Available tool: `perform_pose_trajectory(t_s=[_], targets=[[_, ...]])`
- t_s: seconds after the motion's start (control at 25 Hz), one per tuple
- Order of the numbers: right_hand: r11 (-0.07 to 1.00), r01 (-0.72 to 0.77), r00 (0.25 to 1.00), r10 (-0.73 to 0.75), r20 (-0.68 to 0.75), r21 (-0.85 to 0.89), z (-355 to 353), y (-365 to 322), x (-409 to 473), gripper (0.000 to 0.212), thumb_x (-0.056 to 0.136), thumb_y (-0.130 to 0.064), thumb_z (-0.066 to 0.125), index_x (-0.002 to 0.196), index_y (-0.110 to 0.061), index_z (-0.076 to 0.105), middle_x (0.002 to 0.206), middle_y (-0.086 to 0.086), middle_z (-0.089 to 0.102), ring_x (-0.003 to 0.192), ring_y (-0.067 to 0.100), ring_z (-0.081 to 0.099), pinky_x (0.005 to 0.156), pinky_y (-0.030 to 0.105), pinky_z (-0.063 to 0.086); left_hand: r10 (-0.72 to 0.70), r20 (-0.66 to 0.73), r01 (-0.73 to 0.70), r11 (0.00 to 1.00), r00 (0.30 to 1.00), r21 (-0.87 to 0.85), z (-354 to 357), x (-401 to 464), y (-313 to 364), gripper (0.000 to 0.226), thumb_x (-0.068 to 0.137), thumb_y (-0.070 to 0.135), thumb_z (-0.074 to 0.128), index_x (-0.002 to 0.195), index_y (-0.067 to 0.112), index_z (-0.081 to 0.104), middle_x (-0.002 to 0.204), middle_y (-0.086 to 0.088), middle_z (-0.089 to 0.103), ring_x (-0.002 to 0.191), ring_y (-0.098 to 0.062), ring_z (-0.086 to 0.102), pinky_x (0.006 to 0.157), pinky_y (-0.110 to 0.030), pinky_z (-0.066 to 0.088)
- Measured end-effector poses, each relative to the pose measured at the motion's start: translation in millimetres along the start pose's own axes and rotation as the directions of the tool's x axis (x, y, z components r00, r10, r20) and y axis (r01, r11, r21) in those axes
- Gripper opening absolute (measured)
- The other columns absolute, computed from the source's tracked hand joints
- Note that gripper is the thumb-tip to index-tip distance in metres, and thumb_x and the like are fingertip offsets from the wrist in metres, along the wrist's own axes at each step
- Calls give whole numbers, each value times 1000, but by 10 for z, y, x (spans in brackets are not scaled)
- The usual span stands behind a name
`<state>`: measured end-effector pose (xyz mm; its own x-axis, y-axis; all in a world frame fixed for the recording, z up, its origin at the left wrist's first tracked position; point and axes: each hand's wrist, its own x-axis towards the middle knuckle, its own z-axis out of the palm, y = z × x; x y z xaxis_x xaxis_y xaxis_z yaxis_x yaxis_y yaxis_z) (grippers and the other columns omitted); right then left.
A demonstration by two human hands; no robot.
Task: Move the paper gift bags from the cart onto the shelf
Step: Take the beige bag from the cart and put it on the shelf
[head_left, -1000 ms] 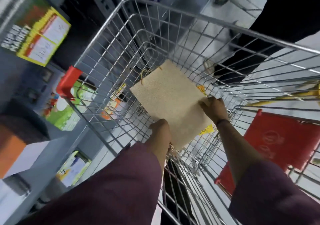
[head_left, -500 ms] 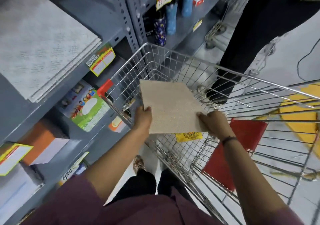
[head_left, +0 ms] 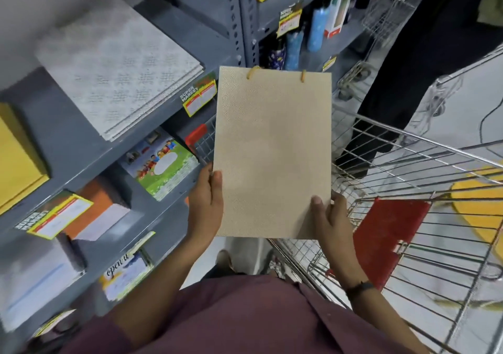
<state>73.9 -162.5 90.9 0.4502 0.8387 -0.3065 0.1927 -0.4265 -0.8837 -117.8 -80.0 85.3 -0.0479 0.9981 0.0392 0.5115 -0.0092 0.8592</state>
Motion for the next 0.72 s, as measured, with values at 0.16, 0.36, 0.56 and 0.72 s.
perform_pose_trajectory(t_s=[0.16, 0.36, 0.56, 0.72], targets=[[998, 52, 999, -52, 11, 20, 131, -74, -15, 18, 94, -30, 44, 109, -22, 39, 92, -18, 51, 83, -1, 52, 63, 19, 42, -30, -60, 29, 1000, 998, -7, -145, -13, -62, 25, 100, 17, 36, 115, 8, 54, 62, 12, 45, 54, 6, 49, 50, -6, 34], [988, 154, 988, -154, 23, 0, 442, -410, -98, 19, 94, -32, 47, 108, -21, 42, 84, -17, 52, 74, -5, 55, 62, 22, 43, 12, -237, -11, 1000, 971, 7, -558, 46, -183, 24, 97, 24, 38, 101, 12, 58, 71, 0, 52, 61, 3, 47, 55, -7, 35], [919, 388, 922, -385, 45, -69, 1177, -923, -163, 39, 86, -39, 47, 115, -14, 56, 95, 2, 61, 77, -3, 55, 67, 31, 47, 83, -430, -38, 993, 899, 113, -1429, 100, -416, 31, 96, 10, 42, 119, -3, 57, 90, -11, 54, 75, 17, 47, 66, 2, 36], [854, 512, 856, -497, 142, -93, 2186, -1425, -282, 46, 86, -20, 56, 129, -4, 50, 117, 19, 51, 96, 18, 49, 81, 5, 38, 95, -564, 18, 981, 820, 192, -2422, 301, -808, 38, 95, 7, 39, 128, -7, 50, 102, -25, 57, 78, 6, 40, 72, 1, 32]])
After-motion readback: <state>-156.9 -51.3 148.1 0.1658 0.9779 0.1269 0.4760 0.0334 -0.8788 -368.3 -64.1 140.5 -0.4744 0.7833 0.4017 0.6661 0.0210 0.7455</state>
